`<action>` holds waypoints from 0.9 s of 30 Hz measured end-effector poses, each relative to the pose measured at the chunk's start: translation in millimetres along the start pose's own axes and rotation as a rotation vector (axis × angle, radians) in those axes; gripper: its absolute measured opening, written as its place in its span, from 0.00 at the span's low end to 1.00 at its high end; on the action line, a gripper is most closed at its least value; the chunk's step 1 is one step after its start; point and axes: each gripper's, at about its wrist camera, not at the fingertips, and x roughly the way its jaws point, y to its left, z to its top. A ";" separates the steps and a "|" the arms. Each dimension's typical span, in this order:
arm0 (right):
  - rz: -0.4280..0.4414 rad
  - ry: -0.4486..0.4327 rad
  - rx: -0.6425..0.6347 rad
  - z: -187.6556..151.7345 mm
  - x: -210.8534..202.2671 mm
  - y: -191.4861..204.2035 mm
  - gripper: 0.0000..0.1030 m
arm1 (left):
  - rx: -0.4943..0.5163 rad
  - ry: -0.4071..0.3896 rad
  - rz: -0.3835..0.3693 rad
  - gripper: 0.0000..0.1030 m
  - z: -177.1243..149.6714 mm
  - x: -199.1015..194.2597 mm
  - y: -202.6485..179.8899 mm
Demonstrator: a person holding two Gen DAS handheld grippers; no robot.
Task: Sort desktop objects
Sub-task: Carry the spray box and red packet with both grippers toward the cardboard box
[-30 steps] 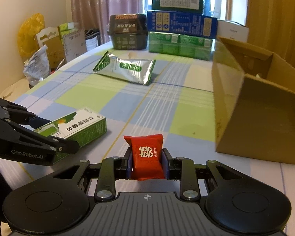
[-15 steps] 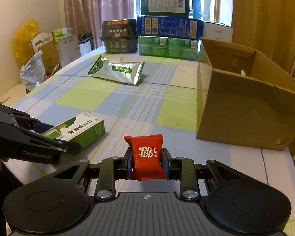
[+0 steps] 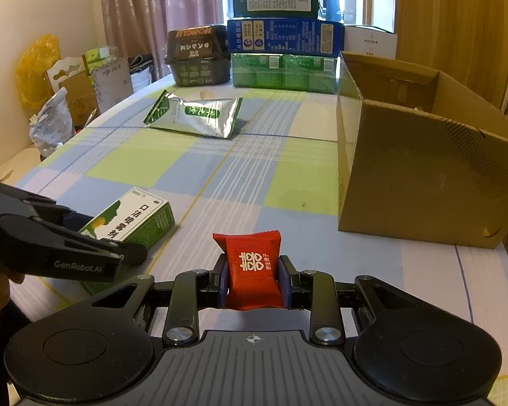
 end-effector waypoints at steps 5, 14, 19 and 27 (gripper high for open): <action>0.000 -0.019 0.008 2.1 -9.3 -1.6 0.26 | -0.012 -0.016 0.000 0.49 -0.7 -15.4 -1.7; -0.019 -0.080 0.036 15.5 -37.6 -10.9 0.26 | 0.002 -0.066 -0.024 0.49 18.3 -48.9 -21.9; -0.045 -0.111 0.053 27.0 -57.6 -23.5 0.26 | 0.014 -0.093 -0.045 0.49 33.5 -61.9 -40.2; -0.099 -0.161 0.077 48.8 -83.9 -54.0 0.26 | 0.042 -0.133 -0.097 0.49 63.9 -74.0 -71.1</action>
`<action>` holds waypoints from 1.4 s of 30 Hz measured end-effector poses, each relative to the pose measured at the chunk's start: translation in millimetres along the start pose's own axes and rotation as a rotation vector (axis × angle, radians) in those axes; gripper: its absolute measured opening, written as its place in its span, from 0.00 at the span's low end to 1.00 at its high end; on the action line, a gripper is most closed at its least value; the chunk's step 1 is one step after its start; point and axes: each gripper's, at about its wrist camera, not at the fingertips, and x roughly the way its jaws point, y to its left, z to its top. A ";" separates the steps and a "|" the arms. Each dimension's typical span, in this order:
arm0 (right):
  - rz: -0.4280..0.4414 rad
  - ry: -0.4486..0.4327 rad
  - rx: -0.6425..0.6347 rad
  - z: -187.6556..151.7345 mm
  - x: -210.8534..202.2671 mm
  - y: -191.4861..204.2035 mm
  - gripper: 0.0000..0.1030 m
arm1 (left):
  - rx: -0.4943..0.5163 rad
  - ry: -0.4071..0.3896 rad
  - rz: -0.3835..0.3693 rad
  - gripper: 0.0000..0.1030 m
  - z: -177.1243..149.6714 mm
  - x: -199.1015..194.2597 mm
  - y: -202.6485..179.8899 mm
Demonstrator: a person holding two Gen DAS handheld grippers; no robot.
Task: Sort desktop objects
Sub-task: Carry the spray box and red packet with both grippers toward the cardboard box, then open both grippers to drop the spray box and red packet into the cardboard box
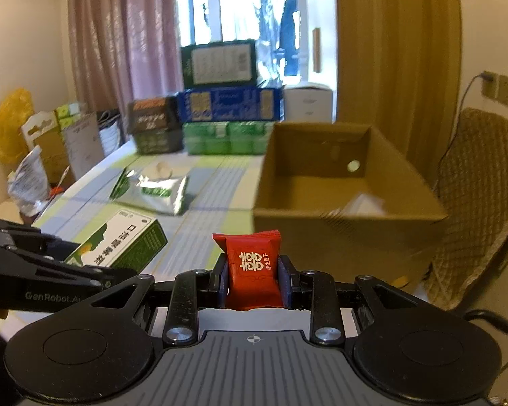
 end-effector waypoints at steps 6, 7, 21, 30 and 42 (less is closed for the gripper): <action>-0.060 -0.037 0.035 24.6 -2.2 -32.9 0.26 | 0.019 -0.030 -0.043 0.49 32.5 1.9 -20.0; -0.070 -0.043 0.042 28.9 -1.8 -38.9 0.26 | 0.023 -0.037 -0.051 0.49 39.2 3.1 -23.8; -0.117 -0.080 0.099 82.7 26.4 -107.3 0.26 | 0.049 -0.059 -0.143 0.49 116.0 51.3 -73.8; -0.104 -0.058 0.110 90.2 55.8 -121.0 0.26 | 0.056 -0.034 -0.153 0.49 134.3 85.5 -85.1; -0.112 -0.035 0.126 90.8 76.8 -133.5 0.26 | 0.053 -0.038 -0.155 0.49 142.5 109.8 -81.7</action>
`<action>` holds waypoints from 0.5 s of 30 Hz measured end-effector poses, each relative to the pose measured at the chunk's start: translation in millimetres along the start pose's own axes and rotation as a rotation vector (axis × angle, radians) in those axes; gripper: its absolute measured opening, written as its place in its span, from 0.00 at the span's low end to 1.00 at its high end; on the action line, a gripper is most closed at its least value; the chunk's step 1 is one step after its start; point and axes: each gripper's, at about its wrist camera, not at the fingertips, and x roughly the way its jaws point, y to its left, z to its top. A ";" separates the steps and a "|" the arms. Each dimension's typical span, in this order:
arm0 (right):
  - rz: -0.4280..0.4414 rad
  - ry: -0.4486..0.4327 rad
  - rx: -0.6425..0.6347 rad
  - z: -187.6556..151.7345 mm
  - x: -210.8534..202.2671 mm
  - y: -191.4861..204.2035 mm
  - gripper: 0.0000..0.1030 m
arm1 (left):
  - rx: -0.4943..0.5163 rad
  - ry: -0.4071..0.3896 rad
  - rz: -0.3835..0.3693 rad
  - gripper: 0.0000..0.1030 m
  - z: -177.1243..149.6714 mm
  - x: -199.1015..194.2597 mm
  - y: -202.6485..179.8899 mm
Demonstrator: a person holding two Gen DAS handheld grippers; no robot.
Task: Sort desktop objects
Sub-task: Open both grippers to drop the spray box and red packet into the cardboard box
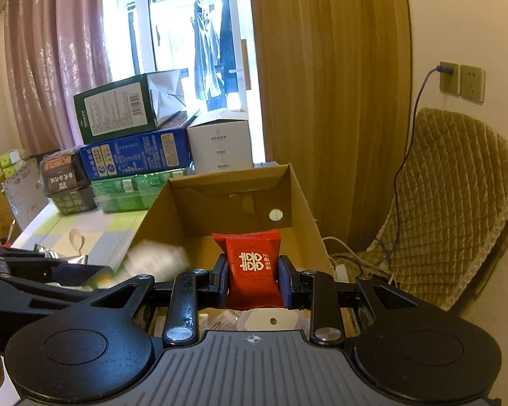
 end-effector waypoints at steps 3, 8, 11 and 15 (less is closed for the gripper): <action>-0.003 0.005 0.005 -0.8 2.3 -2.2 0.26 | 0.002 -0.014 0.012 0.49 -0.3 -3.2 5.8; 0.007 0.014 0.014 -2.7 4.7 -1.1 0.26 | -0.031 -0.028 0.030 0.50 -6.6 -14.5 21.2; 0.033 0.016 0.024 -1.2 6.1 2.1 0.26 | -0.056 -0.034 0.038 0.51 -14.3 -23.3 29.5; 0.082 0.010 0.053 2.3 6.9 5.4 0.36 | -0.095 -0.040 0.053 0.58 -25.0 -34.8 40.4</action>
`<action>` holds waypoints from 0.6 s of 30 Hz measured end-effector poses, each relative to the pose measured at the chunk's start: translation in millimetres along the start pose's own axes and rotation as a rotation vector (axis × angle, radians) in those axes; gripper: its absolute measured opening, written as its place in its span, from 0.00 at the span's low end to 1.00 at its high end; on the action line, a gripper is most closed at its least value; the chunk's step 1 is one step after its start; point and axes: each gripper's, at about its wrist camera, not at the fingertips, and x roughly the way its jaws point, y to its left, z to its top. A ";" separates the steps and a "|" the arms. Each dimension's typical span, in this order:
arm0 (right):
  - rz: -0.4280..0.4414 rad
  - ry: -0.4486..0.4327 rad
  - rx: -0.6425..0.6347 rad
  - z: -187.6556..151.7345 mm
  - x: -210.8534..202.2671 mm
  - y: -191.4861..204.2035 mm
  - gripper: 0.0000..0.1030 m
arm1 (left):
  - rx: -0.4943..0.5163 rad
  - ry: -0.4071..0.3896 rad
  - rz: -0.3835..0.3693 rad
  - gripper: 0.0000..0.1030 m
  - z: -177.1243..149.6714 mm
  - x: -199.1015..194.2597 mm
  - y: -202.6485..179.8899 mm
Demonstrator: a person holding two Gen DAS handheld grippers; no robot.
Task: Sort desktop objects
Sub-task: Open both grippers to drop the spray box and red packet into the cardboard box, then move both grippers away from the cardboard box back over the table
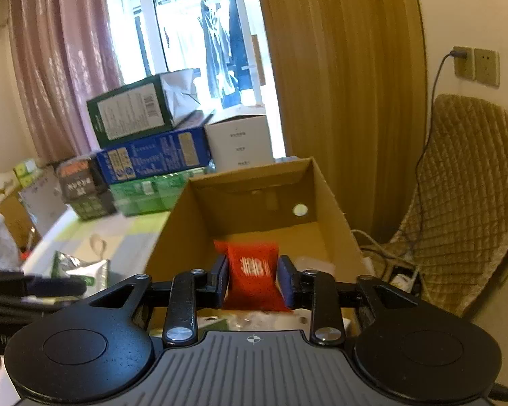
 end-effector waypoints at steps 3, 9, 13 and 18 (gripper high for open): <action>-0.003 -0.015 0.017 1.3 -5.0 0.7 0.48 | -0.019 0.001 0.008 0.58 -5.6 -7.8 7.5; -0.021 -0.027 0.064 -5.2 -26.0 -1.4 0.56 | -0.044 0.006 0.027 0.61 -19.4 -23.3 19.1; -0.022 -0.028 0.080 -16.1 -44.6 4.2 0.63 | -0.059 0.010 0.039 0.64 -30.9 -35.1 25.5; -0.013 -0.016 0.083 -32.3 -64.8 16.7 0.68 | -0.074 0.018 0.061 0.66 -43.7 -51.4 34.2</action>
